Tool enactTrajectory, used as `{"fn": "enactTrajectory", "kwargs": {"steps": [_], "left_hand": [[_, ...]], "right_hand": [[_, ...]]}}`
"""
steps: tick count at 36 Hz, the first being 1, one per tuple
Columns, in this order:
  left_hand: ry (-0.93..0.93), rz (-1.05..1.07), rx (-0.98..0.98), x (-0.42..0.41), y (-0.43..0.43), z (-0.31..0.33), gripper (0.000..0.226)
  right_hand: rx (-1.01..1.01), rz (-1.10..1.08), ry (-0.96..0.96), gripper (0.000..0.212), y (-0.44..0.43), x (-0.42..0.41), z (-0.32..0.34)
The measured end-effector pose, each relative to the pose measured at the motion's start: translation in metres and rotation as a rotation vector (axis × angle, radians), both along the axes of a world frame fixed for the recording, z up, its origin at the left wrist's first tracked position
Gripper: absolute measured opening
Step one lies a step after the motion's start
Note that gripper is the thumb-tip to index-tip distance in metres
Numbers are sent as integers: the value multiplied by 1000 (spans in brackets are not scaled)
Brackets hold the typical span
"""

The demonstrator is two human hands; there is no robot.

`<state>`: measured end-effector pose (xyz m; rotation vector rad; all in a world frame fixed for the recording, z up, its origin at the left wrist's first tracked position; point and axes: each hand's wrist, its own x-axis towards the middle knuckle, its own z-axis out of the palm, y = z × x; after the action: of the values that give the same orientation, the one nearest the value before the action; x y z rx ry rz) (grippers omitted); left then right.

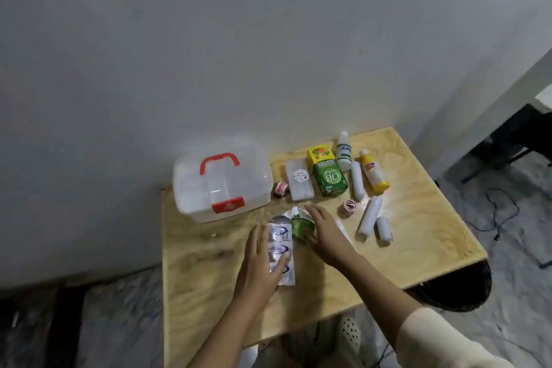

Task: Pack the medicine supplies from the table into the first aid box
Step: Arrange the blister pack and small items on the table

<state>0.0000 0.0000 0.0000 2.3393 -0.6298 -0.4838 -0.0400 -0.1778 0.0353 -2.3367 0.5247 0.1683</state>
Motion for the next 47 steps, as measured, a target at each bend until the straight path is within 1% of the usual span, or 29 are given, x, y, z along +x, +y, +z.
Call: {"fn": "enactTrajectory", "kwargs": {"steps": [5,7,9,13,19,24,28,31,37,42,44,47], "left_hand": [[71,11,34,-4,1,-21,85],[65,0,56,-6,1,-24,88],[52,-9,74,-5,2,-26,86],[78,29,27,-2,5,-28,78],[109,-1,-2,1,4,-26,69],[164,30,-51,2,3,-22,68],[261,79,-93,7,4,-22,67],[320,90,-139,11,7,-22,67],[487,138,-252,16,13,-22,76],[520,189,-335,15,10,-14,74],[540,199,-368,16,3,-5,75],[519,194,-411,22,-17,9,76]], "right_hand": [[-82,-13,59,64,5,10,-19],[-109,-11,67,64,7,10,-24],[-143,-6,74,64,8,11,-25],[-181,-18,66,62,7,12,-31],[-215,-33,27,59,9,13,-32],[-227,-70,37,60,9,13,-33],[-198,-119,37,62,9,11,-28],[-126,-156,29,62,9,8,-26],[26,-276,-30,58,10,5,-20],[50,-341,-108,48,6,4,-5],[47,-358,-133,48,0,2,6],[47,-402,-181,47,-14,-4,24]]}}
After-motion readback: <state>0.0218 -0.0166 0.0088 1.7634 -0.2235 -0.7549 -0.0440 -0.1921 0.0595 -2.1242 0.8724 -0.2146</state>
